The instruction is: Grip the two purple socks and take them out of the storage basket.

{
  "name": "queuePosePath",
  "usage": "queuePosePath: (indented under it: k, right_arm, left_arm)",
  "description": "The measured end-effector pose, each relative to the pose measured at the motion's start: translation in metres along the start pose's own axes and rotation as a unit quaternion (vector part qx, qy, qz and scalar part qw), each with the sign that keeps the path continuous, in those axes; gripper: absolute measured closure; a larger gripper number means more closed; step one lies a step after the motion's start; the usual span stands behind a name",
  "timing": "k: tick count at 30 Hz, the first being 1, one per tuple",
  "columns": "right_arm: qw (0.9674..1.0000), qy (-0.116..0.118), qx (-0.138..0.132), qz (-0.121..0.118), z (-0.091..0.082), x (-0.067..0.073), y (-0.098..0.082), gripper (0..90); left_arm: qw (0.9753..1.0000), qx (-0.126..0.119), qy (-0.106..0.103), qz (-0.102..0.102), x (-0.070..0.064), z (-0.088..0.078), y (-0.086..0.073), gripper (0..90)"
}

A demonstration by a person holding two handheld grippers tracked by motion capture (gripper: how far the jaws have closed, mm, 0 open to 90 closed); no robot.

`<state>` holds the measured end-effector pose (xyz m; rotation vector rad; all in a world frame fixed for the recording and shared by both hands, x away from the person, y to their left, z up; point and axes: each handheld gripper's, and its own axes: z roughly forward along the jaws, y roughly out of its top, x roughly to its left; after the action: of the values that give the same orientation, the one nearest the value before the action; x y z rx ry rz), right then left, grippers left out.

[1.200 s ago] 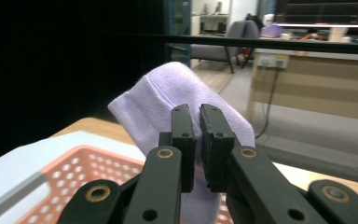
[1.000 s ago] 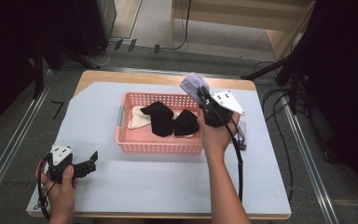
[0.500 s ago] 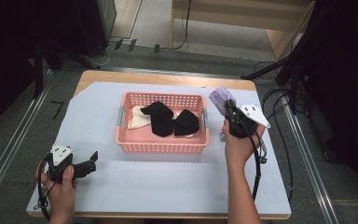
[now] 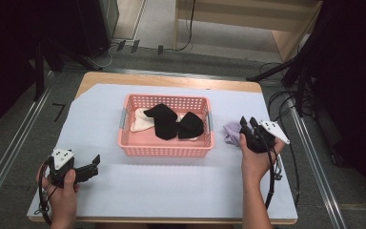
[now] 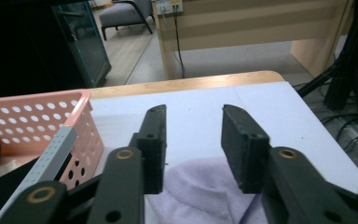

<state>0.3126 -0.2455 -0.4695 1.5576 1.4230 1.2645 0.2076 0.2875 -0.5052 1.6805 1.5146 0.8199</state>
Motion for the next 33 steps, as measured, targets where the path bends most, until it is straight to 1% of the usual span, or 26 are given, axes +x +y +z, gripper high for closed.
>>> queuePosePath:
  k: [2, 4, 5, 6, 7, 9, 14, 15, 16, 20, 27, 29, 30, 32, 33]
  right_arm:
    - [1.0000, 0.007, -0.006, 0.002, -0.004, -0.003, -0.001, 53.1]
    - [0.9999, 0.012, -0.005, 0.007, -0.008, -0.006, -0.003, 45.3]
    - [0.9999, 0.007, 0.001, 0.013, -0.011, -0.006, -0.004, 40.4]
    - [0.9999, 0.001, 0.006, 0.013, -0.013, -0.007, -0.005, 35.8]
    - [0.9999, -0.005, 0.007, 0.011, -0.014, -0.008, -0.007, 34.7]
    - [0.9999, -0.005, 0.011, 0.009, -0.019, -0.011, -0.010, 34.0]
    - [0.9999, 0.009, 0.004, 0.012, -0.032, -0.020, -0.016, 30.7]
    - [0.9999, 0.012, 0.003, 0.008, -0.034, -0.023, -0.017, 30.0]
    - [0.9998, 0.012, 0.008, 0.013, -0.037, -0.026, -0.019, 29.7]
    - [0.9998, 0.010, 0.016, 0.006, -0.048, -0.040, -0.026, 29.5]
    - [0.9994, 0.010, 0.030, 0.011, -0.066, -0.066, -0.042, 29.8]
    - [0.9993, 0.005, 0.034, 0.010, -0.070, -0.071, -0.046, 30.3]
    - [0.9992, 0.004, 0.039, 0.014, -0.073, -0.074, -0.048, 30.3]
    - [0.9993, 0.003, 0.036, 0.011, -0.077, -0.080, -0.051, 30.5]
    - [0.9991, 0.001, 0.040, 0.014, -0.079, -0.083, -0.052, 30.5]
  left_arm:
    - [1.0000, -0.001, -0.001, 0.000, 0.000, 0.000, 0.000, 3.9]
    - [1.0000, 0.000, 0.000, 0.000, 0.000, 0.000, 0.000, 3.9]
    - [1.0000, 0.000, 0.000, -0.001, 0.000, 0.000, 0.000, 3.9]
    - [1.0000, -0.001, -0.001, 0.000, 0.000, 0.000, 0.000, 3.9]
    - [1.0000, -0.001, -0.001, -0.001, 0.000, 0.000, 0.000, 3.9]
    - [1.0000, -0.002, 0.001, 0.000, 0.000, 0.000, 0.000, 3.9]
    - [1.0000, -0.005, 0.001, 0.002, -0.001, 0.000, 0.000, 3.9]
    - [1.0000, -0.006, 0.001, 0.002, -0.001, 0.000, 0.000, 3.9]
    - [1.0000, -0.007, 0.001, 0.003, -0.001, 0.000, -0.001, 3.9]
    - [0.9999, -0.008, 0.002, 0.006, -0.001, -0.001, -0.001, 3.9]
    - [0.9999, -0.007, 0.002, 0.012, -0.002, -0.001, -0.001, 3.9]
    - [0.9999, -0.007, 0.002, 0.012, -0.002, -0.001, -0.001, 3.9]
    - [0.9999, -0.008, 0.002, 0.012, -0.002, -0.001, -0.001, 3.9]
    - [0.9999, -0.010, 0.002, 0.011, -0.003, -0.001, -0.001, 3.9]
    - [0.9999, -0.010, 0.002, 0.011, -0.003, -0.001, -0.001, 3.9]
